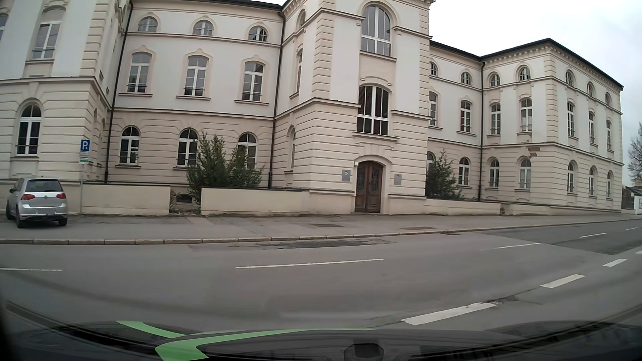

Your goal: Follow the waypoints while adhering to traffic rules and regulations

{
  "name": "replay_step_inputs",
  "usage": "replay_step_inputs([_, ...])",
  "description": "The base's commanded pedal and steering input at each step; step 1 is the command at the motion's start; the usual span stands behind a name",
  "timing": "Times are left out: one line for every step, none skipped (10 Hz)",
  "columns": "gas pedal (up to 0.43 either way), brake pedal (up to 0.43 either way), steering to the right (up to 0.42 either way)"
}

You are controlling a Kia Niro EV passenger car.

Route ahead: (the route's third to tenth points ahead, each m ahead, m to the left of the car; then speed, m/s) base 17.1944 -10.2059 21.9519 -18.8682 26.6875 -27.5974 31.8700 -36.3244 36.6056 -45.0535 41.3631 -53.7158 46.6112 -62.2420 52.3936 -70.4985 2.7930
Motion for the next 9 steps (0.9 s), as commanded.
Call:
replay_step_inputs([0.429,0.000,0.312])
replay_step_inputs([0.429,0.000,0.314])
replay_step_inputs([0.409,0.000,0.320])
replay_step_inputs([0.378,0.000,0.329])
replay_step_inputs([0.370,0.000,0.338])
replay_step_inputs([0.370,0.000,0.340])
replay_step_inputs([0.370,0.000,0.340])
replay_step_inputs([0.358,0.000,0.340])
replay_step_inputs([0.350,0.000,0.340])
